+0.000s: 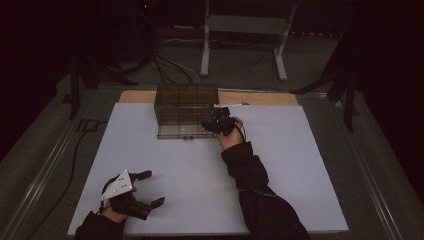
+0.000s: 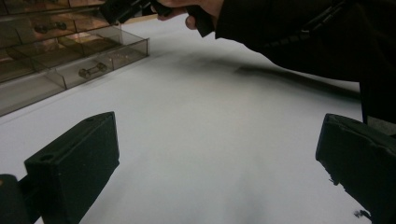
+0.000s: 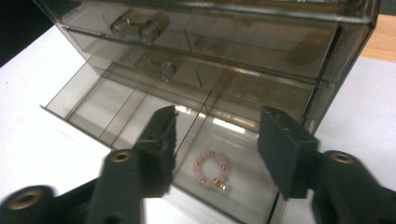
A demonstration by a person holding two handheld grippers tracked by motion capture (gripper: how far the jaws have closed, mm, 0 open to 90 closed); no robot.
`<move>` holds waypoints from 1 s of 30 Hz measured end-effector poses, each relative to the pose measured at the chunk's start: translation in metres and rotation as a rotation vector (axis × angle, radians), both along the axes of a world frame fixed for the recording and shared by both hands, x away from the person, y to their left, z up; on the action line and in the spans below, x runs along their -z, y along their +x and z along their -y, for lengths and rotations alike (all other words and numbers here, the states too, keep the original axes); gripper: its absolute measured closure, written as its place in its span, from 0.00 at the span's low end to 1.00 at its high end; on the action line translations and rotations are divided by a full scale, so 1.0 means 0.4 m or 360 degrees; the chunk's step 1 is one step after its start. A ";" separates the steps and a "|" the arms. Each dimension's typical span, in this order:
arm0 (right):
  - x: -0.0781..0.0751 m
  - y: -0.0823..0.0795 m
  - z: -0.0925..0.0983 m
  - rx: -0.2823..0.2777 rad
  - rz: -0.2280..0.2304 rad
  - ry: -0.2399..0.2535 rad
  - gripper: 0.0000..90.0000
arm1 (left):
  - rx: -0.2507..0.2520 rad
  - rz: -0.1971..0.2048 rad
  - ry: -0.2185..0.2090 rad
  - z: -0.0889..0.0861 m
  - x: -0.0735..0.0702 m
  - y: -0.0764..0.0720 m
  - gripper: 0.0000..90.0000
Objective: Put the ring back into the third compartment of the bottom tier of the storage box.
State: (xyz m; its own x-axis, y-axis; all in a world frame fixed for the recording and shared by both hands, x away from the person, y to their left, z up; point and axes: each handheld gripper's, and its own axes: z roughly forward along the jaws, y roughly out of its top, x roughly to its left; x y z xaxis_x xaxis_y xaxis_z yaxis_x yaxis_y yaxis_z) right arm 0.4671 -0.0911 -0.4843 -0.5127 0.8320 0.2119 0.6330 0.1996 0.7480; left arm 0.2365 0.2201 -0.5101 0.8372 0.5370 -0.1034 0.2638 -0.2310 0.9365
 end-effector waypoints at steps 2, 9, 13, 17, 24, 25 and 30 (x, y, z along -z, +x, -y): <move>-0.001 -0.005 0.002 -0.0011 -0.0006 -0.0011 0.38 | 0.0000 -0.0004 0.0006 0.000 0.001 0.001 0.01; -0.005 -0.030 0.019 -0.0018 0.0013 -0.0018 0.18 | 0.0002 -0.0005 0.0010 0.007 0.000 0.002 0.01; -0.007 -0.040 0.030 -0.0055 0.0010 0.0002 0.15 | -0.0004 -0.0005 0.0010 0.006 -0.001 0.002 0.01; -0.010 -0.048 0.038 -0.0100 0.0036 0.0011 0.10 | -0.0007 -0.0006 0.0012 0.009 -0.002 0.003 0.01; -0.035 -0.069 0.052 -0.0200 0.0155 -0.0058 0.00 | -0.0012 -0.0011 0.0019 0.013 0.000 0.006 0.01; -0.039 -0.071 0.053 -0.0222 0.0160 -0.0073 0.00 | -0.0013 -0.0011 0.0018 0.013 0.000 0.007 0.01; -0.060 -0.092 0.066 -0.0311 0.0149 0.0023 0.00 | -0.0020 -0.0012 0.0015 0.014 0.001 0.005 0.01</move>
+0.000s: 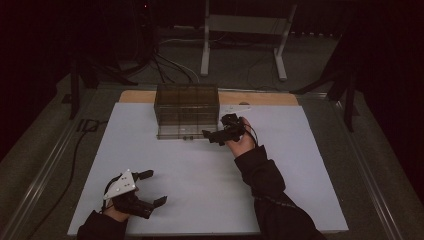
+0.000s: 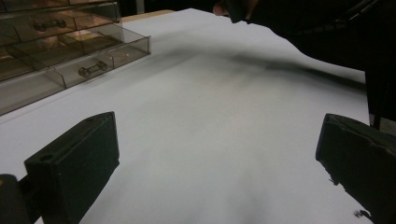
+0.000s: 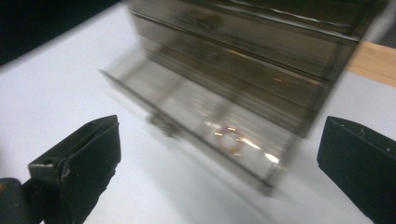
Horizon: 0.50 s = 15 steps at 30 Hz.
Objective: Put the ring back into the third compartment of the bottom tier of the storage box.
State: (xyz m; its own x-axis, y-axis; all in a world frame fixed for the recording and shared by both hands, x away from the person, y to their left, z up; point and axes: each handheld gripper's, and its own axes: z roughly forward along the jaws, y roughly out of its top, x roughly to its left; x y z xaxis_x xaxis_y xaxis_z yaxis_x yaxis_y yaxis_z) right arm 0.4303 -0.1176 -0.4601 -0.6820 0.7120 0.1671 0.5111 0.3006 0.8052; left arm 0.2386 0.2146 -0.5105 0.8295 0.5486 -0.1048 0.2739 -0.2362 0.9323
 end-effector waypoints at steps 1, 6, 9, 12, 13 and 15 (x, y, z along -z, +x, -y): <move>-0.004 -0.006 0.003 -0.0004 0.0018 -0.0004 0.00 | 0.0000 0.0000 0.0008 0.000 0.001 -0.001 0.01; -0.027 -0.029 0.026 -0.0068 0.0091 0.0022 0.00 | 0.0011 0.0011 0.0002 -0.001 -0.001 -0.005 0.01; -0.039 -0.045 0.049 -0.0102 0.0107 0.0044 0.00 | 0.0008 0.0011 0.0001 -0.003 -0.001 -0.006 0.01; -0.049 -0.065 0.070 -0.0108 0.0132 0.0033 0.00 | 0.0008 0.0007 -0.0007 -0.006 0.000 -0.005 0.01; -0.051 -0.070 0.076 -0.0108 0.0143 0.0028 0.00 | 0.0008 0.0008 -0.0015 -0.007 0.000 -0.005 0.01; -0.057 -0.081 0.090 -0.0111 0.0150 0.0021 0.00 | 0.0009 0.0008 0.0003 -0.008 0.002 -0.007 0.01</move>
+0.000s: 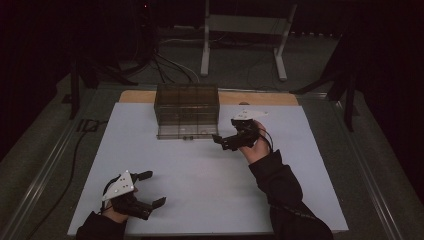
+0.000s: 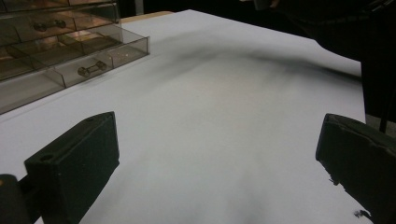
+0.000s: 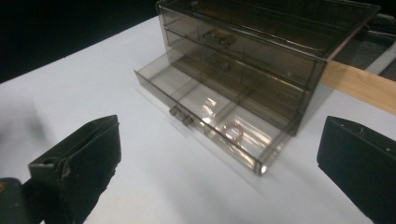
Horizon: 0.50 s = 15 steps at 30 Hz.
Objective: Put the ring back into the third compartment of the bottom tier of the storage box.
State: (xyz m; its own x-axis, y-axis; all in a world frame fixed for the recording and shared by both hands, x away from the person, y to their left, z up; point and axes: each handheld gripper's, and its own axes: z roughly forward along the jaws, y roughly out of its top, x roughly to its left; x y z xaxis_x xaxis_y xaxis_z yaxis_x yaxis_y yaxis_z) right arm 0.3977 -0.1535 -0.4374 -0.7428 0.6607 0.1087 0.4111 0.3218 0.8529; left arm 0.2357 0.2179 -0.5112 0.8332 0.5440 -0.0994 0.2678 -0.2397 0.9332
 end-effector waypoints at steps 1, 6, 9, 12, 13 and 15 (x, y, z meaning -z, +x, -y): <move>0.000 0.000 0.000 0.0000 0.0000 0.0000 0.00 | 0.0000 0.0000 0.0000 0.000 0.000 0.000 0.01; -0.004 -0.044 0.043 -0.0023 0.0011 0.0057 0.00 | -0.0003 0.0005 -0.0002 0.000 -0.003 -0.003 0.01; 0.000 -0.060 0.059 -0.0070 0.0004 0.0081 0.00 | 0.0003 0.0008 0.0000 0.001 -0.003 -0.001 0.01; 0.009 -0.080 0.071 -0.0079 0.0016 0.0073 0.00 | 0.0002 0.0007 0.0003 0.002 -0.002 -0.001 0.01; 0.012 -0.086 0.074 -0.0073 0.0019 0.0059 0.00 | 0.0002 0.0002 0.0002 0.002 -0.002 -0.002 0.01; 0.024 -0.099 0.082 -0.0075 0.0025 0.0044 0.00 | 0.0003 0.0007 0.0004 0.001 -0.002 -0.002 0.01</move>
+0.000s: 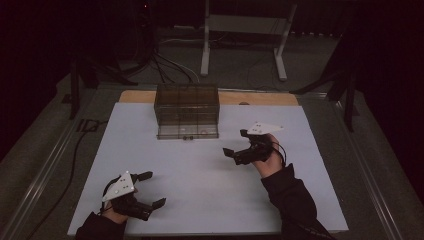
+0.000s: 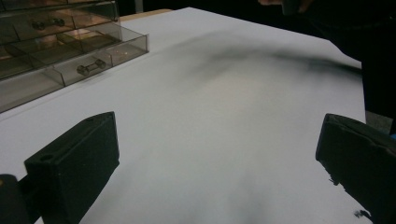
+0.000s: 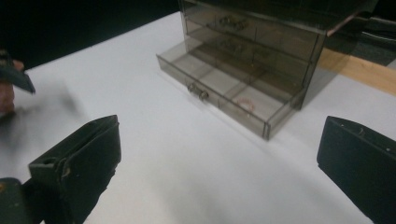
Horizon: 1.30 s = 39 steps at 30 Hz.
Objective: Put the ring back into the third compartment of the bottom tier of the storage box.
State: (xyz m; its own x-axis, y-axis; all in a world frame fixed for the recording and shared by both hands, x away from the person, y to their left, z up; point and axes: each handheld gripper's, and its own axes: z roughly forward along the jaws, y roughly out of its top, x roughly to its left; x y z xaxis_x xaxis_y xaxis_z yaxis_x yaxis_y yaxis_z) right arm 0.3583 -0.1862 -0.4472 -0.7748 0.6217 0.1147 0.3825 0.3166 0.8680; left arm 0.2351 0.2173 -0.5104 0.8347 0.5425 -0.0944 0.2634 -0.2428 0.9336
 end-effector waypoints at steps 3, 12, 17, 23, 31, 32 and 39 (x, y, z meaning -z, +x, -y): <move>0.023 -0.019 0.014 -0.0003 -0.0011 -0.0001 0.00 | 0.0001 -0.0001 -0.0001 0.000 0.000 0.000 0.01; 0.070 -0.070 0.067 0.0003 0.0008 0.0023 0.00 | 0.0003 0.0000 -0.0005 -0.001 -0.001 0.000 0.01; 0.077 -0.094 0.090 0.0008 0.0000 0.0026 0.00 | 0.0005 -0.0003 -0.0007 0.001 -0.001 -0.001 0.01; 0.102 -0.135 0.138 -0.0015 -0.0045 0.0048 0.00 | 0.0007 -0.0008 -0.0008 0.001 0.000 0.000 0.01; 0.118 -0.174 0.193 -0.0013 -0.0043 0.0071 0.00 | 0.0011 -0.0009 -0.0009 0.001 0.000 0.000 0.01; 0.120 -0.178 0.199 -0.0022 -0.0046 0.0086 0.00 | 0.0011 -0.0007 -0.0009 0.001 0.000 0.000 0.01; 0.124 -0.210 0.228 0.0005 0.0061 0.0003 0.00 | 0.0011 -0.0003 -0.0007 0.001 0.000 0.000 0.01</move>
State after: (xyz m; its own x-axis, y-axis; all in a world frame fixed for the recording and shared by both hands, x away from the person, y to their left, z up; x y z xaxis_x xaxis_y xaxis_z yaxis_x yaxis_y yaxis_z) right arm 0.2743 -0.2773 -0.4970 -0.7767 0.6240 0.0863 0.3500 0.3136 0.8827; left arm 0.2351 0.2171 -0.5103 0.8382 0.5365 -0.0980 0.2633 -0.2408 0.9342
